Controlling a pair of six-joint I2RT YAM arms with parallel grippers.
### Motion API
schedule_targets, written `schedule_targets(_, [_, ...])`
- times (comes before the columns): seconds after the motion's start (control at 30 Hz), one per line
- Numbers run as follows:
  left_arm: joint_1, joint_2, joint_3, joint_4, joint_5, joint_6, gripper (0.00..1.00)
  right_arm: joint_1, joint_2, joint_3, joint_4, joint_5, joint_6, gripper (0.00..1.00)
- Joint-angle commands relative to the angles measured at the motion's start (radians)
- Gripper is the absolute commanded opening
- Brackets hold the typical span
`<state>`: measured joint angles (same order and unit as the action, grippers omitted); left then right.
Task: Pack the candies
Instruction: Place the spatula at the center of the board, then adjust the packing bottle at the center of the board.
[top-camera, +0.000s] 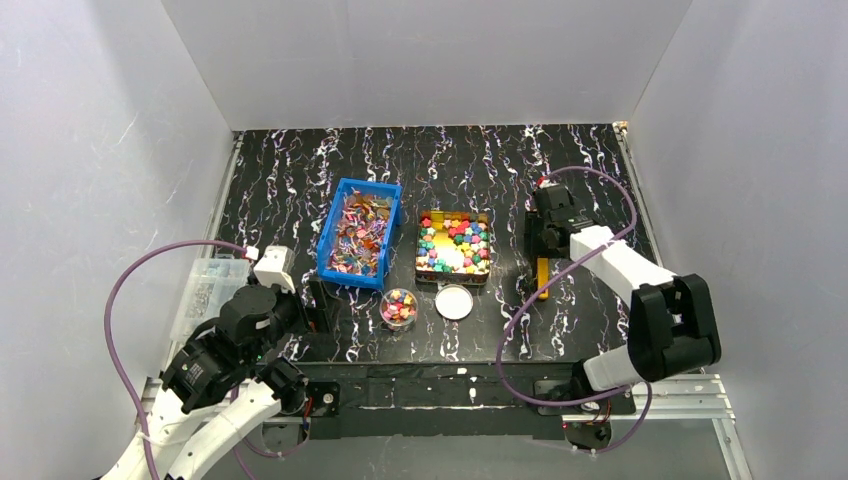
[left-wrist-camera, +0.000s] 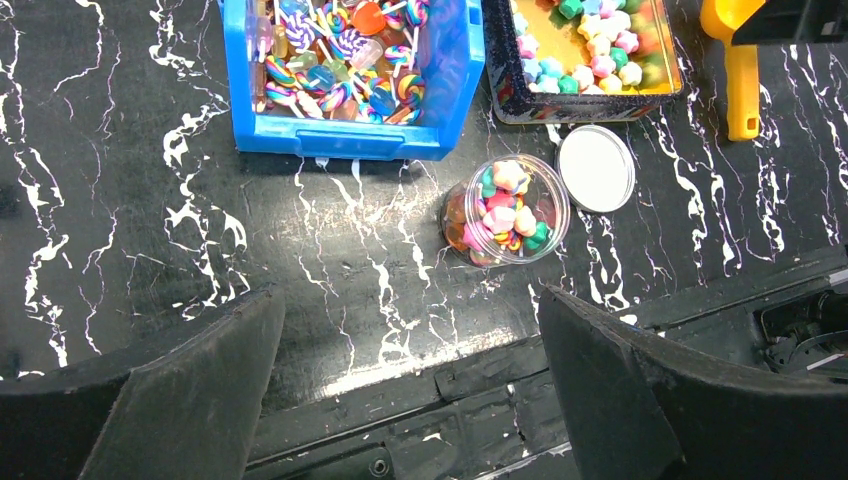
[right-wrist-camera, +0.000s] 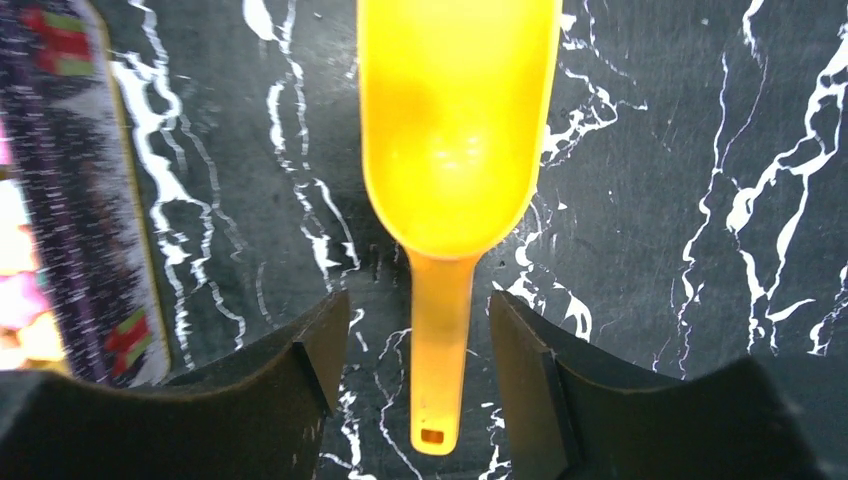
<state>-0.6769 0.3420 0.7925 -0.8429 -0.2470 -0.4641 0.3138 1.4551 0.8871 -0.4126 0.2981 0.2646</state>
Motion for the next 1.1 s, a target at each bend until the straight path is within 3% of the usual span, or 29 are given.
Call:
schedule_targets(0.0, [0.002, 0.013, 0.001, -0.008, -0.008, 0.007, 0.98, -0.001, -0.086, 0.08, -0.077, -0.08, -0.007, 0.63])
schedule_targets(0.2, [0.002, 0.009, -0.001, -0.007, -0.003, 0.008, 0.98, 0.075, -0.218, 0.081, -0.106, -0.238, 0.056, 0.62])
schedule_targets(0.5, [0.001, -0.006, -0.002, -0.004, 0.002, 0.011, 0.98, 0.409, -0.27, 0.095, -0.104, -0.195, 0.223, 0.59])
schedule_targets(0.73, [0.001, -0.011, -0.003, -0.001, 0.005, 0.011, 0.98, 0.598, -0.187, 0.148, -0.076, -0.165, 0.282, 0.53])
schedule_targets(1.07, [0.002, -0.019, -0.004, -0.001, 0.005, 0.012, 0.98, 0.746, 0.019, 0.259, -0.077, -0.118, 0.27, 0.52])
